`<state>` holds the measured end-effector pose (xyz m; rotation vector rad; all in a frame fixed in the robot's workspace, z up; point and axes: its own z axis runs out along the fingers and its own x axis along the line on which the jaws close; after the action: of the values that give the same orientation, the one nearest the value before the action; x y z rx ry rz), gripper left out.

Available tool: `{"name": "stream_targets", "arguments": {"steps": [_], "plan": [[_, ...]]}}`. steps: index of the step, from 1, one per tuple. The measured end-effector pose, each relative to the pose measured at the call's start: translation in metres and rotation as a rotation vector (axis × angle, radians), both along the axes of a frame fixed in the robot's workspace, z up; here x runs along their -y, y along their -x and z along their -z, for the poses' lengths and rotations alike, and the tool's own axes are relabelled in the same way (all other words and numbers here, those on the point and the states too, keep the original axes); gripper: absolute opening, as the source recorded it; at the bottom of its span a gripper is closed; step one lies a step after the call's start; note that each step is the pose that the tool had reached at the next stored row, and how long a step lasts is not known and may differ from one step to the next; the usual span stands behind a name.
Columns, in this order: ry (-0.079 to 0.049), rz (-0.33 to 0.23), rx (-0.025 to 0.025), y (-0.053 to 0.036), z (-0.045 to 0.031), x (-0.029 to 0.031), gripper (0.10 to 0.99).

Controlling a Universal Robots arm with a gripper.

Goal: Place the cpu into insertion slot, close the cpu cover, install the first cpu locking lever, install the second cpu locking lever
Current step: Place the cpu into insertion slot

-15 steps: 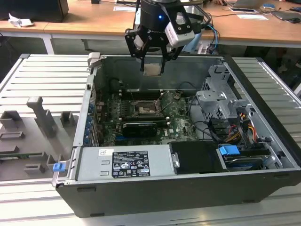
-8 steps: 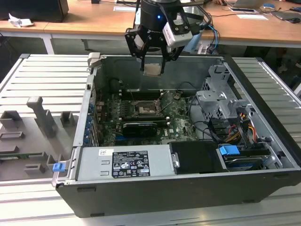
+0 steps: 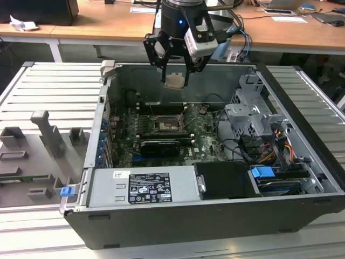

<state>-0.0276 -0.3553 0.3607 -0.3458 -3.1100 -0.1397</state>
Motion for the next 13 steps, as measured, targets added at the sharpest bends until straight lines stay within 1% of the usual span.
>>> {"name": "stream_targets", "arguments": {"steps": [4,6,13], "plan": [[0.000,0.076,0.0000,0.0000,0.0007,0.0000,0.537],[0.000,0.106,0.0000,0.0000,0.0010,0.0000,0.537],[0.000,0.190,0.0000,0.0000,0.0016,0.0000,0.537]]}}
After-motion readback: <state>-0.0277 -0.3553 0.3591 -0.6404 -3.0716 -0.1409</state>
